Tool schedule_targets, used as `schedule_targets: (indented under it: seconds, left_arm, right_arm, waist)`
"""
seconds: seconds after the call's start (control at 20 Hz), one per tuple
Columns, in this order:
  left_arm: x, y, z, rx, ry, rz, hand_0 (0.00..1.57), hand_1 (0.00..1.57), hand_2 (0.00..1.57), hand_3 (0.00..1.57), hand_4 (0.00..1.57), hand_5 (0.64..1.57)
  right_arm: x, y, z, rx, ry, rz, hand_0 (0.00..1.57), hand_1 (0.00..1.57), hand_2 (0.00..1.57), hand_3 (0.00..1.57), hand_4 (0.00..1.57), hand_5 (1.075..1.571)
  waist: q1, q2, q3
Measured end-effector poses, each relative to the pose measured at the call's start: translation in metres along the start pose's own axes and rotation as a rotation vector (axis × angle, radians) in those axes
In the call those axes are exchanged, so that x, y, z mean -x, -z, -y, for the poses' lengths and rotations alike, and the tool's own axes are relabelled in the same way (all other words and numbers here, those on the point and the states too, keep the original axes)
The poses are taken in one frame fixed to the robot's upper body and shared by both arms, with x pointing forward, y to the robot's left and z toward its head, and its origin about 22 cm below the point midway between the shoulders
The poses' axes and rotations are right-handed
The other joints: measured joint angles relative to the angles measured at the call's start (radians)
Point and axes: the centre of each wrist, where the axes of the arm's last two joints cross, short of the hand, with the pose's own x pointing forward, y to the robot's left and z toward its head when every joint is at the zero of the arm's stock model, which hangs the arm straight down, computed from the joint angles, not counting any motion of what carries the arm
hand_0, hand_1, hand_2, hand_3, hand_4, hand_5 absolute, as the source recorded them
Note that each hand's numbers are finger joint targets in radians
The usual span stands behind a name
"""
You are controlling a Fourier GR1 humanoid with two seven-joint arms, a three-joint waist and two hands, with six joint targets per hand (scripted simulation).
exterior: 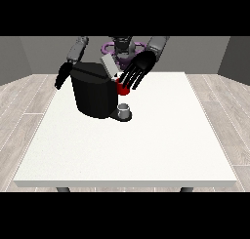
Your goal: Insert the coffee pod into the coffee machine and close the lid
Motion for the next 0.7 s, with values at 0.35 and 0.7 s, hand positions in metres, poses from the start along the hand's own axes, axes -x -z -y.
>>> schedule_targets:
  seconds: [0.35, 0.7]
  left_arm:
    - [-0.006, -0.004, 0.069, 0.13, -0.123, -0.003, 0.0, 0.0, 0.13, 0.0, 0.0, 1.571]
    - [-0.005, -0.031, 0.167, 0.1, -0.702, -0.009, 0.0, 0.0, 0.0, 0.0, 0.0, 1.571]
  right_arm:
    - [0.052, -0.025, 0.015, 0.032, 0.0, -0.15, 0.0, 0.0, 0.0, 0.0, 0.0, 1.571]
    - [0.092, -0.06, 0.031, 0.076, -0.009, -0.294, 0.0, 0.0, 0.0, 0.0, 0.0, 1.571]
  waist:
    - [0.098, -0.149, -0.0012]
    - [0.218, -0.318, -0.004]
